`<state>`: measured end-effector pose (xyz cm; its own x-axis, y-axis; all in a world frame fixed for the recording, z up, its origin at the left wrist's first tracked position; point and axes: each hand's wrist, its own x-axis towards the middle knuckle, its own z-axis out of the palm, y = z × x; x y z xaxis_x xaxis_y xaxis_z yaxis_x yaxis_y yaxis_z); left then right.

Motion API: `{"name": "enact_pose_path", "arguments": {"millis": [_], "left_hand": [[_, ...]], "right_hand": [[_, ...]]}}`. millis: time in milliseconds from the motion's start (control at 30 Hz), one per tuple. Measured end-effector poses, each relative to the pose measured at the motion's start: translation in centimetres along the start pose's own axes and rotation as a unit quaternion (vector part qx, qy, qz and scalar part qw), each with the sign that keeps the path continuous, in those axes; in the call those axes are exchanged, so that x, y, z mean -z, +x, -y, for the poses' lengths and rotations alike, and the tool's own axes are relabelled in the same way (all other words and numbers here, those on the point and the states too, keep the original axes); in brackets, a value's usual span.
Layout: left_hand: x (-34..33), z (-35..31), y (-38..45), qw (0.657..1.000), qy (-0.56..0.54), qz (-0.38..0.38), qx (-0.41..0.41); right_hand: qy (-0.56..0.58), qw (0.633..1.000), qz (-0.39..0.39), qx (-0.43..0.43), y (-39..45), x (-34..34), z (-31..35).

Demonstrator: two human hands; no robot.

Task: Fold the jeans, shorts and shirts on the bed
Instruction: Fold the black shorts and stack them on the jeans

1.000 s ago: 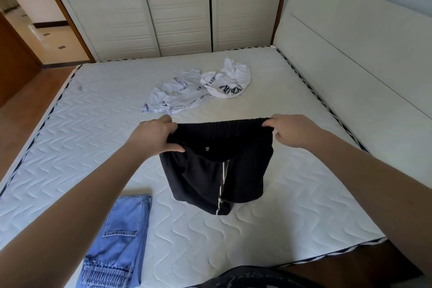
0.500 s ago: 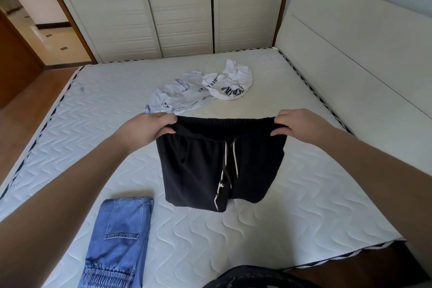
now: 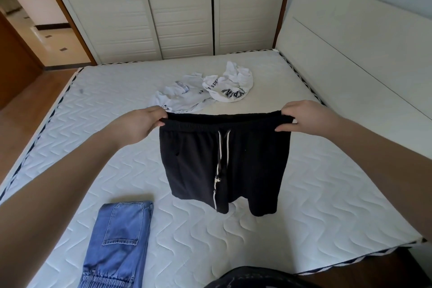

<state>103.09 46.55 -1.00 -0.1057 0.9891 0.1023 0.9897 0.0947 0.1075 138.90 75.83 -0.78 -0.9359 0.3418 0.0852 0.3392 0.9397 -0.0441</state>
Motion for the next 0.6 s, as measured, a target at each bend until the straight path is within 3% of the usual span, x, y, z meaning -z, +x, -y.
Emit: {"name": "enact_pose_path", "arguments": {"millis": [233, 400, 600], "left_hand": [[0.7, -0.1, 0.9, 0.999, -0.007, -0.027, 0.019], [0.2, -0.5, 1.9, 0.974, -0.178, -0.112, 0.089], [2.2, -0.5, 2.6, 0.949, -0.243, -0.164, 0.119]], "right_hand": [[0.151, 0.985, -0.080, -0.023, 1.3, 1.2, 0.2], [0.266, 0.955, -0.109, -0.066, 1.8, 1.5, -0.2], [0.220, 0.969, -0.089, -0.072, 1.8, 2.7, -0.7]]}}
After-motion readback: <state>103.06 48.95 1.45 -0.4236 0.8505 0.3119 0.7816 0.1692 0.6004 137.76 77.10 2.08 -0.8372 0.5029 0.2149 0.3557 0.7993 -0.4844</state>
